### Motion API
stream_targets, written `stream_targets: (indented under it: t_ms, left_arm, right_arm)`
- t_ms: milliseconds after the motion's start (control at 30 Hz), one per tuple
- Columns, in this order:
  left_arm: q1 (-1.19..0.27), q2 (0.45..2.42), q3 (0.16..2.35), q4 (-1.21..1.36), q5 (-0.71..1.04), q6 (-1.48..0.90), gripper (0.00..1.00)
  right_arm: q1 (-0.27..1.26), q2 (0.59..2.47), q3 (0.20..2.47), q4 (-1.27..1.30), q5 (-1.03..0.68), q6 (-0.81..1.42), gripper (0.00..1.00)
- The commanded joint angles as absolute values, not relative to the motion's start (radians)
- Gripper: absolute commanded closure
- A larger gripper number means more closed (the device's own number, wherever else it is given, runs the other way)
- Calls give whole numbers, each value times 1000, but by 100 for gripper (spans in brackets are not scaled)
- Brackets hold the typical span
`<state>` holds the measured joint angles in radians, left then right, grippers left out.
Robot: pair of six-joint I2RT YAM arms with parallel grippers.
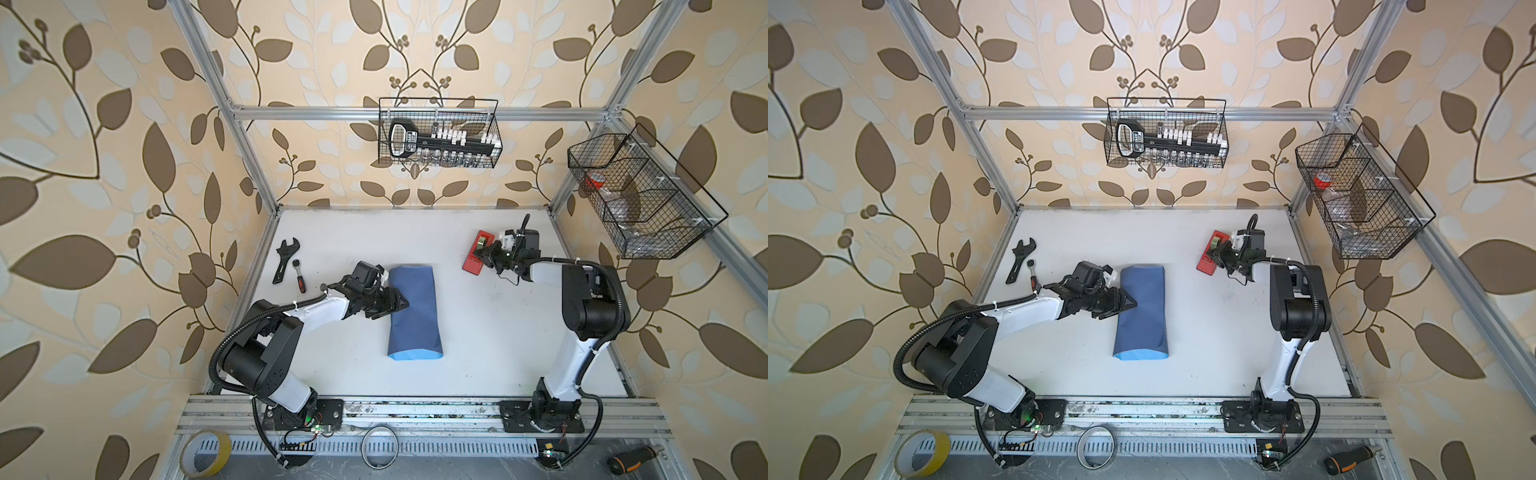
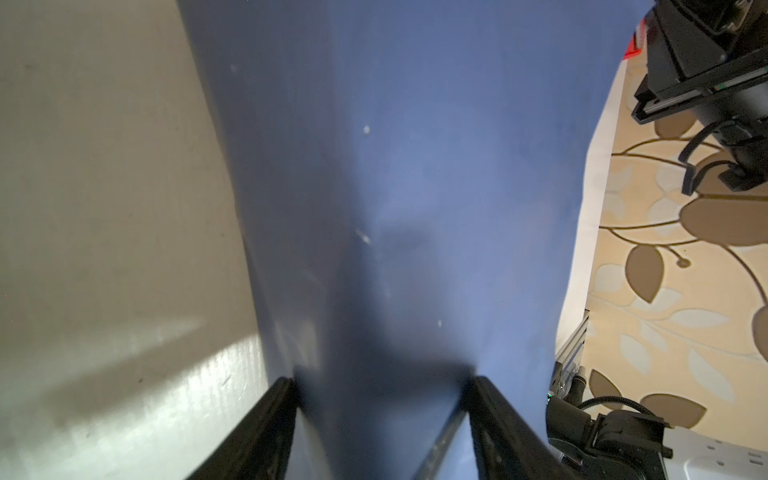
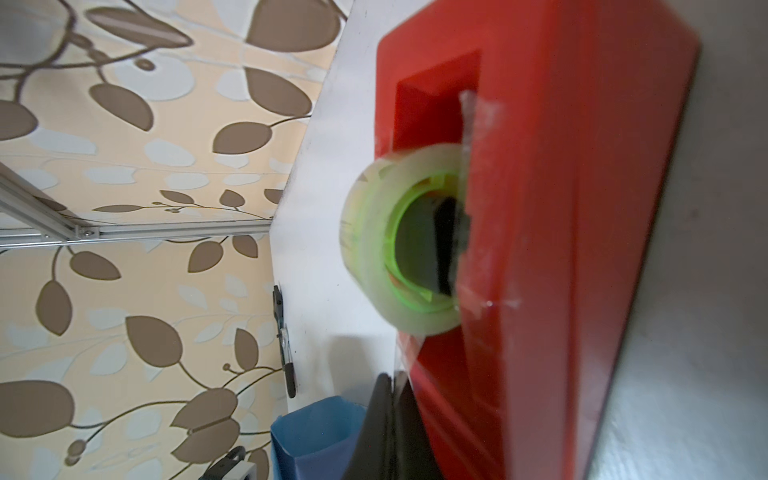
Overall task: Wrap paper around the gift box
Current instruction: 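Pinch the tape end and pull it across the cutter with the right gripper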
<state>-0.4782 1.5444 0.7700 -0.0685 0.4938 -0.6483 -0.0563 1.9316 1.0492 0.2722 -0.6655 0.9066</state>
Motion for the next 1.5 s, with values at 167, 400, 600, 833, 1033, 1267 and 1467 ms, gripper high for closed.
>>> stream_targets:
  t_ms: [167, 400, 600, 833, 1033, 1267, 1467]
  left_arm:
    - [-483, 1574, 745, -183, 380, -609, 34]
    - [-483, 1574, 742, -184, 378, -606, 34]
    - [-483, 1574, 739, -184, 376, -607, 34]
    - [-483, 1575, 741, -184, 375, -607, 34]
    - [-483, 1577, 739, -184, 373, -607, 34]
    - [-483, 1574, 740, -185, 373, -606, 34]
    - [-483, 1576, 741, -184, 374, -606, 34]
  right_arm:
    - [-49, 1940, 1003, 438, -774, 1051, 100]
    - [-49, 1912, 988, 456, -787, 1066, 100]
    - [-48, 1889, 977, 458, -792, 1067, 100]
    - [-46, 1870, 956, 483, -799, 1086, 100]
    - [-44, 1857, 939, 494, -804, 1092, 100]
    - [-40, 1840, 928, 492, -803, 1091, 100]
    - [-27, 1821, 888, 499, -797, 1086, 100]
